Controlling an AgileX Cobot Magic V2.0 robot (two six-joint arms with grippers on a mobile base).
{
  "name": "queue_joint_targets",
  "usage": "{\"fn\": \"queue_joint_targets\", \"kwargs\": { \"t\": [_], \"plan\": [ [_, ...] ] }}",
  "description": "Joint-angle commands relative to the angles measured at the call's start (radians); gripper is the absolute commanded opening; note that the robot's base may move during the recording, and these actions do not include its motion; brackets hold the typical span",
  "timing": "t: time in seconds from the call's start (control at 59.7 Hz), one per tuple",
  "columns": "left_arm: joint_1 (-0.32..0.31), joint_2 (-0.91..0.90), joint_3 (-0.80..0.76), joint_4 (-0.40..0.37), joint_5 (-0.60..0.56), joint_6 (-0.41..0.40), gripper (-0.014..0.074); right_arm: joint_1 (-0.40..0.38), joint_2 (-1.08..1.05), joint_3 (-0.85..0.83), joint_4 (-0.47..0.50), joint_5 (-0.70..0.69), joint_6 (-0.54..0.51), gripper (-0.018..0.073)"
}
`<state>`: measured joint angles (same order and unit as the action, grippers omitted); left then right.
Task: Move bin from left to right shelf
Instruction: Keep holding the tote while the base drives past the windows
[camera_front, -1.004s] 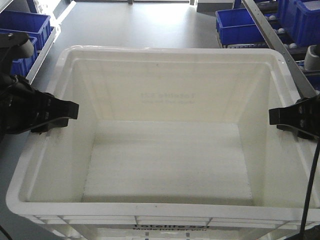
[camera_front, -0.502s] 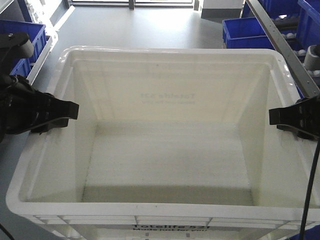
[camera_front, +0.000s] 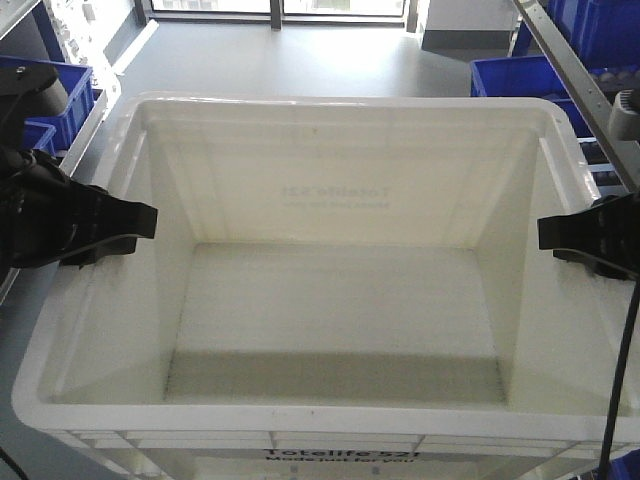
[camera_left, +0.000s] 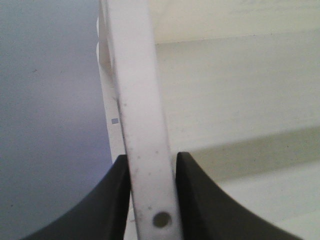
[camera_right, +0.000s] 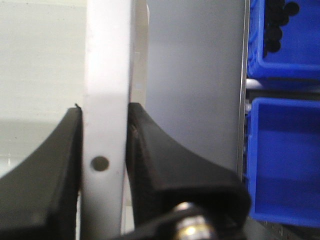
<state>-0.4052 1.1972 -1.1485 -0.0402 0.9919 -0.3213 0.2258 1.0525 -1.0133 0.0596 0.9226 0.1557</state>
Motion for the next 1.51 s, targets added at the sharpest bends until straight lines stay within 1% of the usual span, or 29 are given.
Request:
{"fn": "queue_joint_targets", "kwargs": {
  "t": [0.0, 1.49],
  "plan": [
    [-0.007, -0.04, -0.042, -0.019, -0.102, 0.021, -0.0006, -0.007, -0.023, -0.043, -0.019, -0.118, -0.014, 0.0],
    [-0.007, -0.04, -0.042, -0.019, -0.102, 0.021, -0.0006, -0.007, -0.023, -0.043, -0.019, -0.118, -0.014, 0.0]
  ]
}}
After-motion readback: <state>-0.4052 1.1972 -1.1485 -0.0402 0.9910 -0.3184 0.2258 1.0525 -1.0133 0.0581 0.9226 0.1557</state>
